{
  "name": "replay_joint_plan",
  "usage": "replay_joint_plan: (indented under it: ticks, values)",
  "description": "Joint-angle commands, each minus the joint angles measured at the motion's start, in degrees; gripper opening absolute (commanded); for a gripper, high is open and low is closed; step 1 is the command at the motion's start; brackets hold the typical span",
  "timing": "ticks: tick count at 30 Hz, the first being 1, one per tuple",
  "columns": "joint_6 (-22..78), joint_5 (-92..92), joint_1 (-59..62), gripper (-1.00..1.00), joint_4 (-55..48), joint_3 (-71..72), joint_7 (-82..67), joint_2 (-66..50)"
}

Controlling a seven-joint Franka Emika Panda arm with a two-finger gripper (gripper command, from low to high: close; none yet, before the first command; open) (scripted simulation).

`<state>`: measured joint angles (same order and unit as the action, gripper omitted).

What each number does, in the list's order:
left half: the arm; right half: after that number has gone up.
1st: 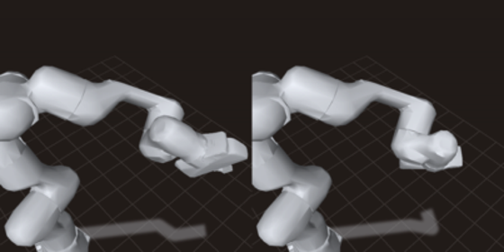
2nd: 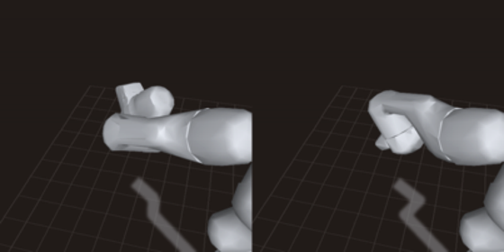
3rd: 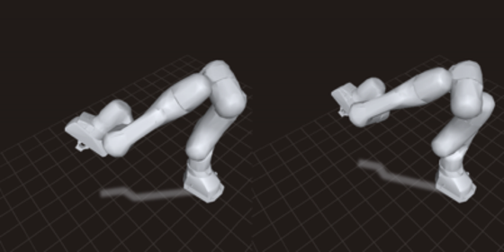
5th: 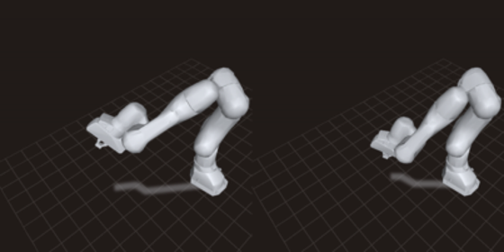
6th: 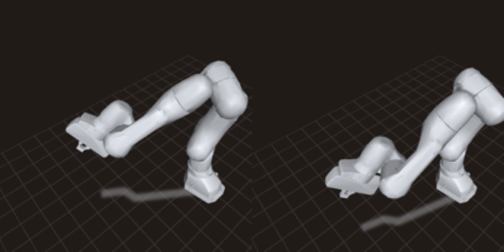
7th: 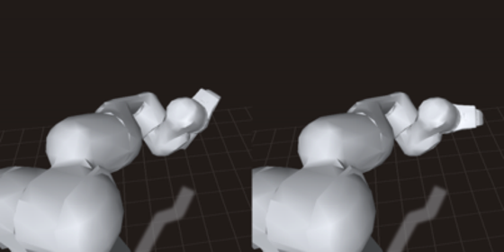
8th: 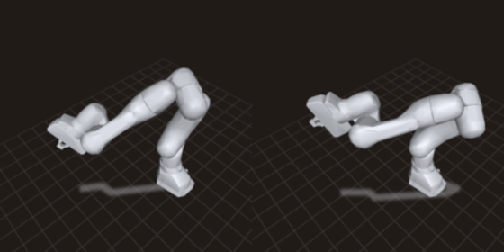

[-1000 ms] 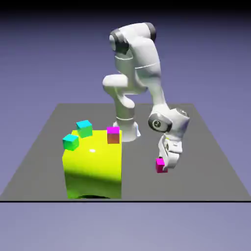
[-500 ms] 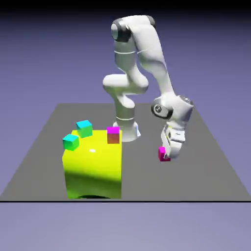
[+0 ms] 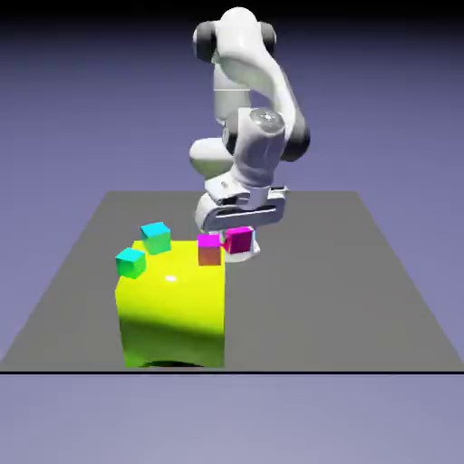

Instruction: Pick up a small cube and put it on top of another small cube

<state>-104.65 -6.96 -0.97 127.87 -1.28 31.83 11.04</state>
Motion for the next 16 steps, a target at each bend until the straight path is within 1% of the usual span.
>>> replay_joint_plan:
  ticks: [1,3,4,8,9,10,11,16]
  values:
    - [2.4,1.3,-0.3,-1.00,-1.2,-2.1,1.5,0.9]
    - [7.2,4.1,-0.9,-1.00,-3.6,-6.2,4.4,2.8]
    - [7.1,3.3,-0.2,-1.00,-2.5,-5.2,5.9,2.1]
    - [-2.2,3.1,0.0,-1.00,5.8,-5.5,6.0,1.1]
    - [-3.2,3.1,0.1,-1.00,6.8,-5.5,6.0,1.0]
    - [-3.2,3.1,0.1,1.00,6.8,-5.5,6.0,1.0]
    - [-3.2,3.1,0.1,1.00,6.8,-5.5,6.0,1.0]
    - [7.1,3.4,-0.2,1.00,-2.5,-5.2,5.9,2.1]
